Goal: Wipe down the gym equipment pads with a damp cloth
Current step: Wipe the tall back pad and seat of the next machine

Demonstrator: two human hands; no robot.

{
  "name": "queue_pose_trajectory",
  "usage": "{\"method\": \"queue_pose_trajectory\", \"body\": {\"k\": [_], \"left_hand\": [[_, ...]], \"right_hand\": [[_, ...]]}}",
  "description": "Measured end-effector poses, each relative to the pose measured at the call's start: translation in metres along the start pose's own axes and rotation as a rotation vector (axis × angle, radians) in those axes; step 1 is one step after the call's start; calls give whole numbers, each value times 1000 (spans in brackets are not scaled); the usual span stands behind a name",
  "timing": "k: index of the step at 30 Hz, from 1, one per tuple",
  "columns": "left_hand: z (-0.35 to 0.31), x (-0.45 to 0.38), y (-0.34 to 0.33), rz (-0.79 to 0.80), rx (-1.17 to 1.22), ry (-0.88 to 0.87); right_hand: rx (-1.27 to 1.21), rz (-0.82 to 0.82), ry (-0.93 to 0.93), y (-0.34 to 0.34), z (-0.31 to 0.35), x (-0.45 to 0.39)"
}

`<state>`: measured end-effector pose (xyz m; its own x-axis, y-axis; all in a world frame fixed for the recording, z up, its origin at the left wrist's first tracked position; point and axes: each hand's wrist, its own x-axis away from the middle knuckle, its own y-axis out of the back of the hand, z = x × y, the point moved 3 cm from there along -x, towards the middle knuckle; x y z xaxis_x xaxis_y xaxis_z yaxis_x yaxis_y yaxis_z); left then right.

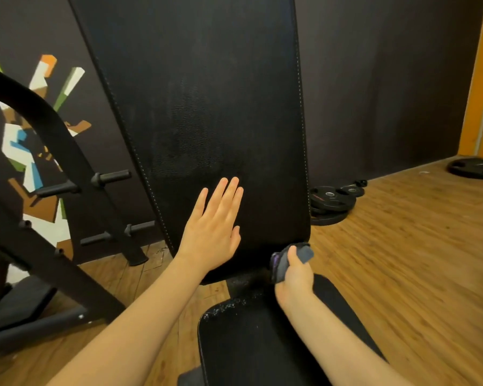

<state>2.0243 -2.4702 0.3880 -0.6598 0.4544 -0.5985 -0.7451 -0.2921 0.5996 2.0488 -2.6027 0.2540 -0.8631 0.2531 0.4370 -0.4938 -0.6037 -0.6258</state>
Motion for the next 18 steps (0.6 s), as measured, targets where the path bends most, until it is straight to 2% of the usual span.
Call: {"method": "queue_pose_trajectory", "body": {"k": [2, 5, 11, 13, 15, 18], "left_hand": [[1, 8, -9, -11, 4, -13], [2, 7, -10, -16, 4, -25], [2, 9, -8, 13, 23, -12], [2, 8, -9, 11, 23, 0], [0, 8, -8, 39, 25, 19], [-1, 9, -1, 99, 33, 21]], "right_hand": [[104, 40, -59, -15, -32, 20], [52, 86, -168, -22, -60, 34], [78, 38, 34, 2, -11, 1], [84, -27, 62, -1, -4, -5], [113, -54, -6, -8, -17, -2], [116, 33, -112, -22, -49, 21]]}}
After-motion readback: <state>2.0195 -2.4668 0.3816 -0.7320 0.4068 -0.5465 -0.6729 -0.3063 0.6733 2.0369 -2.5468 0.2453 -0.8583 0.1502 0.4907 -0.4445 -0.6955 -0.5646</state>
